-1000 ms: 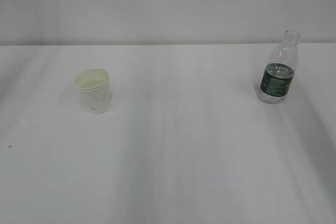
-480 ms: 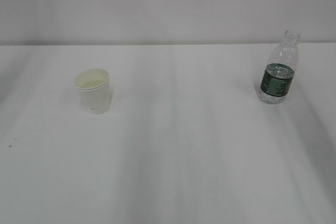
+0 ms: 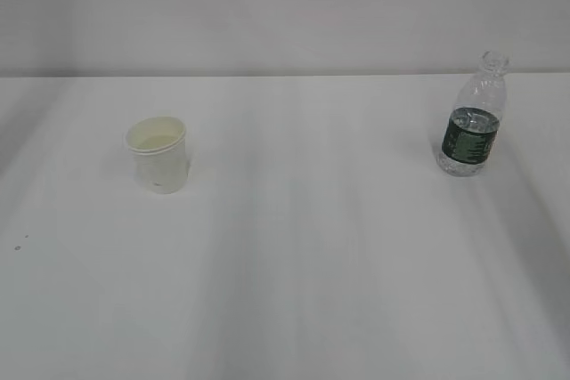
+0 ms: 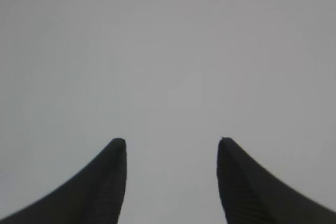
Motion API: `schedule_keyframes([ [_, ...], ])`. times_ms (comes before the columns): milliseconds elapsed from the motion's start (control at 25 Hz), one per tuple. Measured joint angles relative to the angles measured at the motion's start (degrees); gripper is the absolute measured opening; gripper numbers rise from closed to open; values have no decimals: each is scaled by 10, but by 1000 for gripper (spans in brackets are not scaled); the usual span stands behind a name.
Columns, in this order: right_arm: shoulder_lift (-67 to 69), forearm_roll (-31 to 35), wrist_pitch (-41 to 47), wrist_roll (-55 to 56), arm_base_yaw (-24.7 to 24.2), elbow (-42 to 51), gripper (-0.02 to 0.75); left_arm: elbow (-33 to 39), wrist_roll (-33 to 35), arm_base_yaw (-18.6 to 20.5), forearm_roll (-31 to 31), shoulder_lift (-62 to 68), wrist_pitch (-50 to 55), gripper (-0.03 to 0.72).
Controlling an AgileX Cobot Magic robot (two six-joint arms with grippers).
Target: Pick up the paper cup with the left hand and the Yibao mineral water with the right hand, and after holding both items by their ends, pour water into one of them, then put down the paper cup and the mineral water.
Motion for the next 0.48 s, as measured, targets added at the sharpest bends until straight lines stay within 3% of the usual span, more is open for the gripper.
schedule_keyframes([
  [240,-6,0,0,0,0,-7,589,0,-87,0,-31,0,-53,393],
  [480,-28,0,24,0,0,-7,589,-2,-104,0,-37,0,-74,365],
])
